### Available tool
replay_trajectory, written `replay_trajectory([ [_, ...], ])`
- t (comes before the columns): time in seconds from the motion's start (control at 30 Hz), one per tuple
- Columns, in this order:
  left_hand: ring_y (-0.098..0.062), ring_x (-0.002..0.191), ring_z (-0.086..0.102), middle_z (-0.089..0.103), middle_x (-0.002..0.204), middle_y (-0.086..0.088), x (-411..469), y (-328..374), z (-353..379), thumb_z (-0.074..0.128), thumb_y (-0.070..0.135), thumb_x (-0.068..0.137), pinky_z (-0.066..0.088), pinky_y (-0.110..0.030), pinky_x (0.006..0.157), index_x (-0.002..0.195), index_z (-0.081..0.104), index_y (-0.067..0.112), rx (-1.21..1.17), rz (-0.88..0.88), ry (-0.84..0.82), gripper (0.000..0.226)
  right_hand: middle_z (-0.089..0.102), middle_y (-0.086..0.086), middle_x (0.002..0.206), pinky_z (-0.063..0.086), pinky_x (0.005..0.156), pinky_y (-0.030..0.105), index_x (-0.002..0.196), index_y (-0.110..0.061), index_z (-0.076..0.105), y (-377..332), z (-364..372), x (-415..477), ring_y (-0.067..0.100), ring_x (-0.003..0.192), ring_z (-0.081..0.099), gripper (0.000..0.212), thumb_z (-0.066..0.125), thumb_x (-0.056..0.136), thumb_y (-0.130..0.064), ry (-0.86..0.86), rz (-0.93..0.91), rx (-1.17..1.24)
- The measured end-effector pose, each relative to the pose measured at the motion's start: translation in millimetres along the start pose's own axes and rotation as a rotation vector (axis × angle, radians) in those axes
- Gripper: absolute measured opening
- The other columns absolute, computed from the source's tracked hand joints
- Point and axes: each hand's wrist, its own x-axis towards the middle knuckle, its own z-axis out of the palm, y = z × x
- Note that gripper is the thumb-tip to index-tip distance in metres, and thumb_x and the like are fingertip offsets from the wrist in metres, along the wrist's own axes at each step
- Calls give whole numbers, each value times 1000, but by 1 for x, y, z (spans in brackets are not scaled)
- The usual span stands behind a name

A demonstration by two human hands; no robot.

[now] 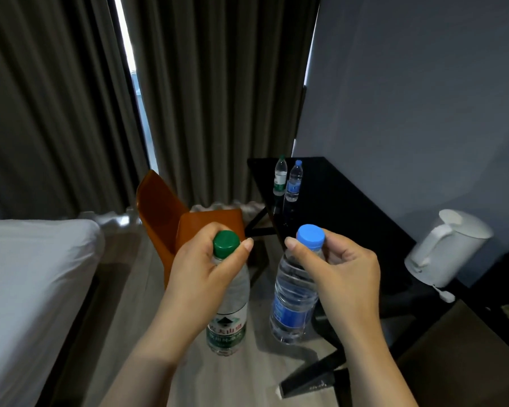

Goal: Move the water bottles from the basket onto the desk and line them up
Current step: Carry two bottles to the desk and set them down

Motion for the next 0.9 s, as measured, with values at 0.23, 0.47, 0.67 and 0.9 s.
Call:
replay_trajectory([
  [0.23, -6, 56, 52, 57, 72, -5, 76, -37, 32, 62, 41, 85, 40, -16, 50, 75, 57, 19, -75, -31, -77, 24, 75, -13, 78, 50, 60, 7, 82, -36, 74, 43, 14, 70, 1, 74, 71, 16, 80, 73, -25, 8, 25, -66],
  [0.47, -4, 52, 46, 54, 66, -5, 166, -86, 55, 61, 42, 84, 37, -18, 48, 73, 55, 18, -99, 11, -156, 28, 75, -12, 78, 49, 59, 7, 84, -32, 75, 91, 44, 145, 2, 74, 71, 17, 82, 70, -27, 86, 95, -109],
  [0.67, -3, 52, 48, 54, 62, -2, 258, -135, 65, 62, 43, 84, 38, -20, 48, 72, 54, 21, -180, 11, -225, 27, 76, -12, 81, 52, 63, 10, 90, -29, 75, 125, 72, 212, 3, 77, 72, 26, 81, 65, -31, 166, 147, -176],
  [0.9, -1, 52, 46, 53, 65, -5, 329, -185, 90, 65, 40, 83, 37, -17, 48, 72, 53, 21, -212, 35, -300, 25, 76, -13, 88, 57, 69, 18, 98, -26, 74, 161, 97, 266, 3, 84, 72, 40, 78, 61, -41, 212, 231, -246],
])
